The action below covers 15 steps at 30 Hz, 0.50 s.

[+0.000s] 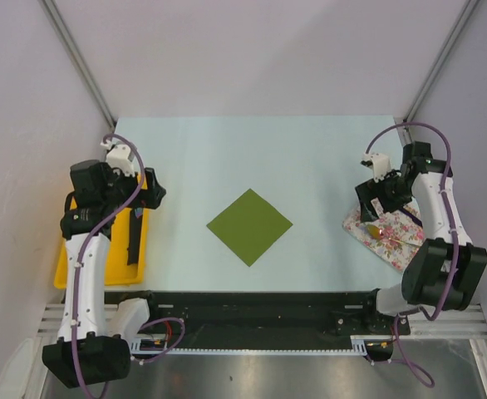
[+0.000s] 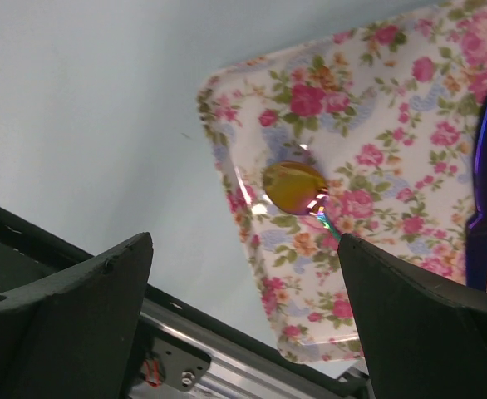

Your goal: Place the utensils on the paper napkin and roll it up

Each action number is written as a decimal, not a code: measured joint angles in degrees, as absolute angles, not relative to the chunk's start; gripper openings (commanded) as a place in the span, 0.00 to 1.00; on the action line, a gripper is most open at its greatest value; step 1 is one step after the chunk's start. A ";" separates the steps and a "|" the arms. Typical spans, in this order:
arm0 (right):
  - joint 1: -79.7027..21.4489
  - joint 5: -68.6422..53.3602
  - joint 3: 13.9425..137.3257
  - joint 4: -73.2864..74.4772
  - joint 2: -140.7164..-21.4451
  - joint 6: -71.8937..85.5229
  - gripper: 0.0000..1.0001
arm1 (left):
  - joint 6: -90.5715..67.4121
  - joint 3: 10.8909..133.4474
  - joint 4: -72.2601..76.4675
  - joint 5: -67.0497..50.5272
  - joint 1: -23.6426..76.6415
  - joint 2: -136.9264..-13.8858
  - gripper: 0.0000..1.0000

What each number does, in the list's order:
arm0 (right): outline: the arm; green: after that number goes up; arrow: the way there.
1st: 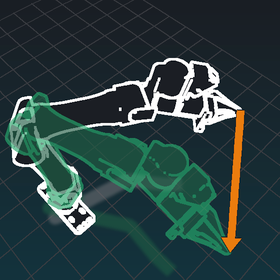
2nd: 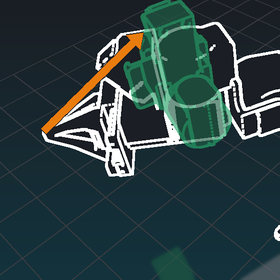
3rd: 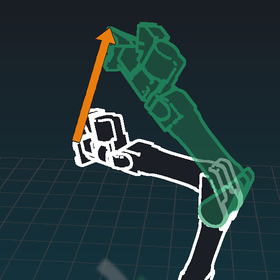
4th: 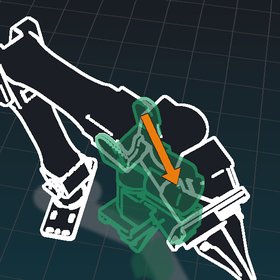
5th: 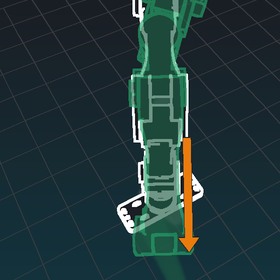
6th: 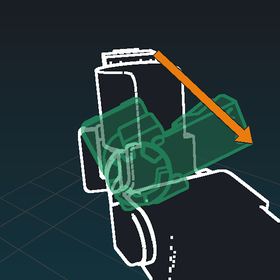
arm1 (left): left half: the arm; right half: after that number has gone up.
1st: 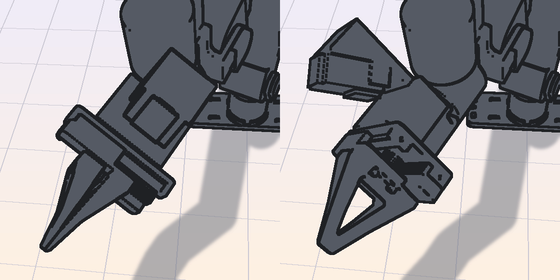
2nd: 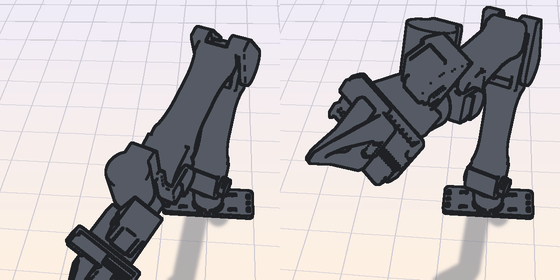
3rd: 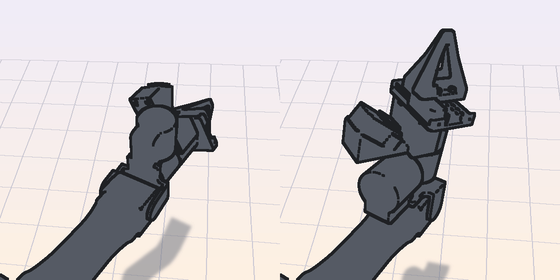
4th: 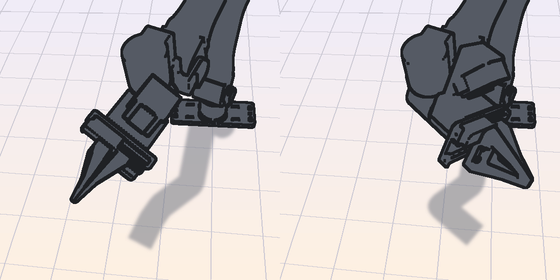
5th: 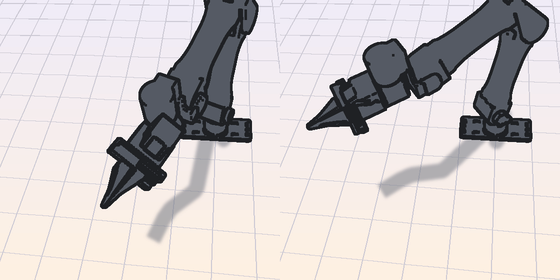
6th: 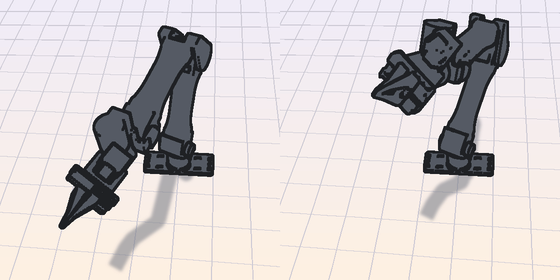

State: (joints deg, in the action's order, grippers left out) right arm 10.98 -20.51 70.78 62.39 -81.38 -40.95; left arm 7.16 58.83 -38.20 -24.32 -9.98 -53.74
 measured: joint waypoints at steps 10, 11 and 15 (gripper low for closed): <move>23.00 -13.91 77.32 61.80 -96.49 -51.96 1.00 | 7.68 61.14 -38.24 -33.32 -9.98 -57.45 1.00; 23.59 -13.28 77.41 61.41 -97.54 -52.88 1.00 | 7.79 61.65 -38.26 -33.85 -9.98 -58.22 1.00; 24.73 -11.49 78.61 60.66 -101.60 -55.57 1.00 | 8.08 62.74 -38.63 -35.29 -9.98 -60.42 1.00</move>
